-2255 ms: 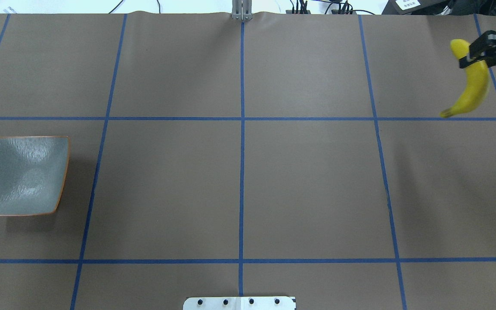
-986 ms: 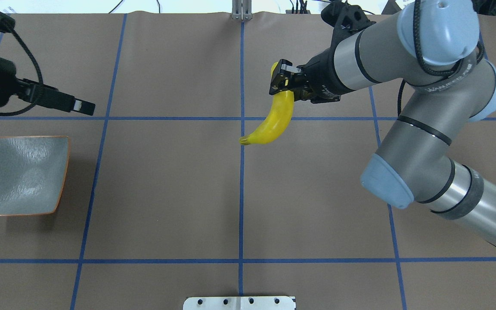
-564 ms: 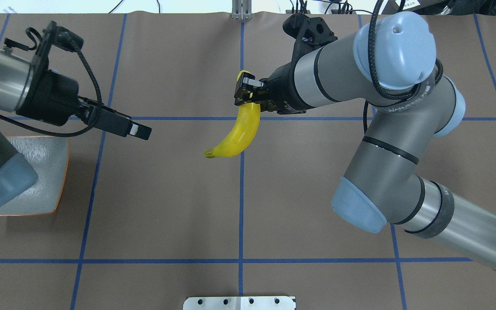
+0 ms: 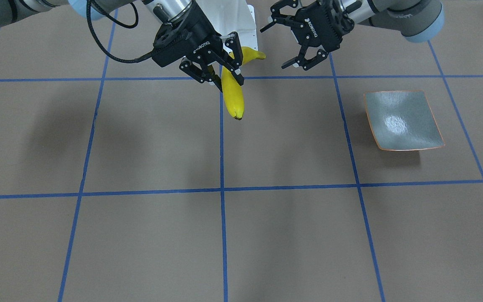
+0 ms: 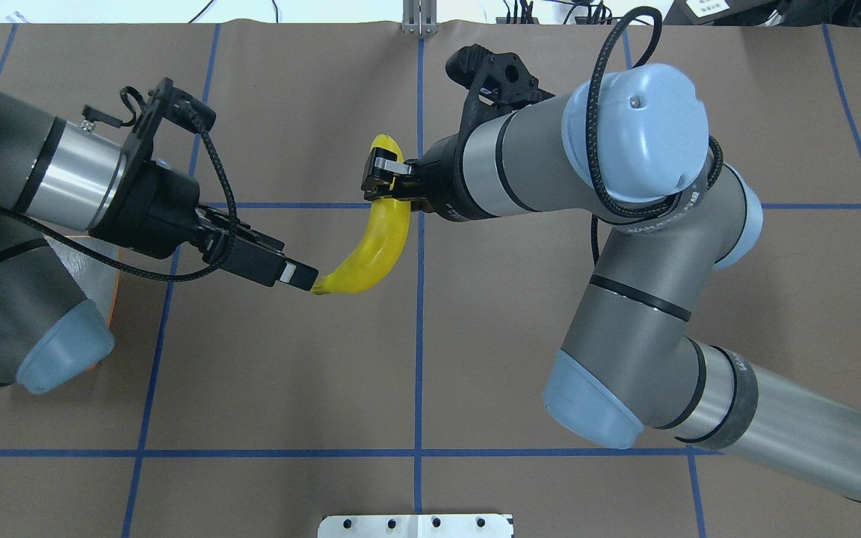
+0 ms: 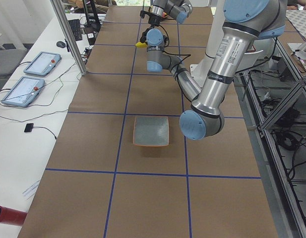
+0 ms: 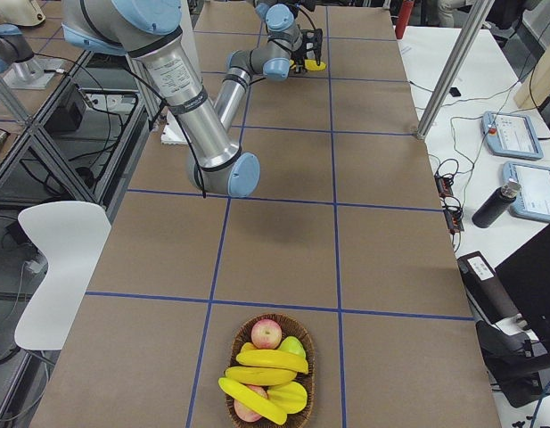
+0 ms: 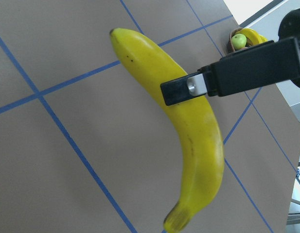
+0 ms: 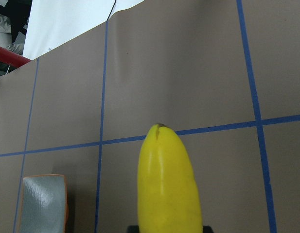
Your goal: Transfer all bananas from basket to plate
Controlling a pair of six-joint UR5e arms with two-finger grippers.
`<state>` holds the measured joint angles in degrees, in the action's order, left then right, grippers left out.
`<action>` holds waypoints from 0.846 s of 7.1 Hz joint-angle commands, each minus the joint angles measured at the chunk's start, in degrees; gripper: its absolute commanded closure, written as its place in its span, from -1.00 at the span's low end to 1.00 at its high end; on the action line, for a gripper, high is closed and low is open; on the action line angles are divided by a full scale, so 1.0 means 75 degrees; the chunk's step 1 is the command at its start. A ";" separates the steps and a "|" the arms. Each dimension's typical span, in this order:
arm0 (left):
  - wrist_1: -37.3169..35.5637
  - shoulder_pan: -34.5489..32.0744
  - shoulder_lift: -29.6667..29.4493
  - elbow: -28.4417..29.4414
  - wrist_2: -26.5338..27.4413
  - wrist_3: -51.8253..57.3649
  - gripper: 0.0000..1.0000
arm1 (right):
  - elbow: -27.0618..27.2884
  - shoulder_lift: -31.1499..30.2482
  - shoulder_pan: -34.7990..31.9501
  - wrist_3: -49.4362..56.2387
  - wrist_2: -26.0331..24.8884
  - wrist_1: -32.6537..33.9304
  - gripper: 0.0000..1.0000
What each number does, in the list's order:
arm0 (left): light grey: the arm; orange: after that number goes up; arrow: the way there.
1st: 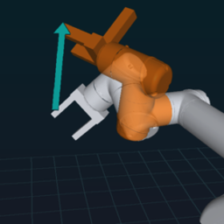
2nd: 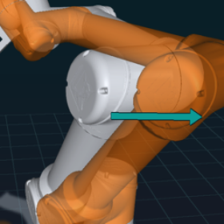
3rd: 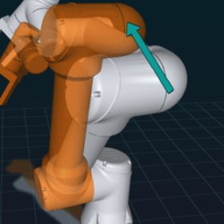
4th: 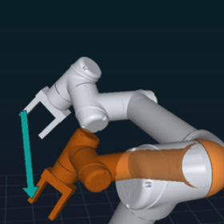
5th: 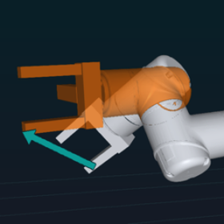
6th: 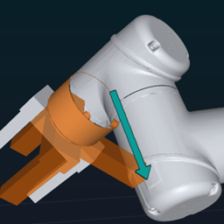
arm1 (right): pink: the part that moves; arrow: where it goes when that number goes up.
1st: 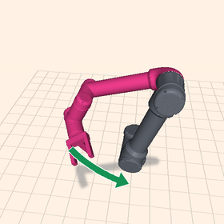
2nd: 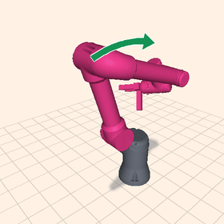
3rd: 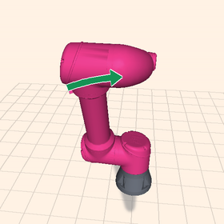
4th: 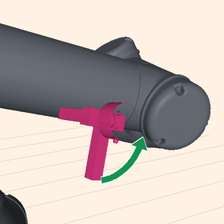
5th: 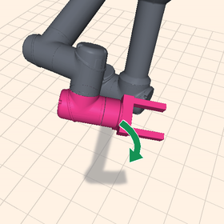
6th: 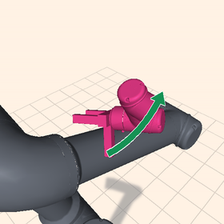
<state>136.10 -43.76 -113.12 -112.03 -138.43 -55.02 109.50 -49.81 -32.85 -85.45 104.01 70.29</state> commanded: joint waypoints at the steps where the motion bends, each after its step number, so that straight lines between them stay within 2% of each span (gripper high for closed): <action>1: 0.0006 0.0209 -0.0093 0.0043 0.0001 0.0011 -1.00 | -0.0009 0.0195 0.0312 -0.0232 -0.0401 -0.0009 1.00; 5: 0.0006 0.0315 -0.0128 0.0031 0.0001 0.0011 -0.98 | 0.0037 0.0196 0.0700 -0.0232 -0.0777 -0.0009 1.00; 6: 0.0006 0.0315 -0.0128 0.0043 0.0001 0.0011 -0.91 | 0.0072 0.0196 0.0700 -0.0232 -0.0778 -0.0009 1.00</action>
<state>136.14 -41.43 -114.04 -111.81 -138.43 -54.93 109.79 -48.34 -27.83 -87.19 98.44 70.25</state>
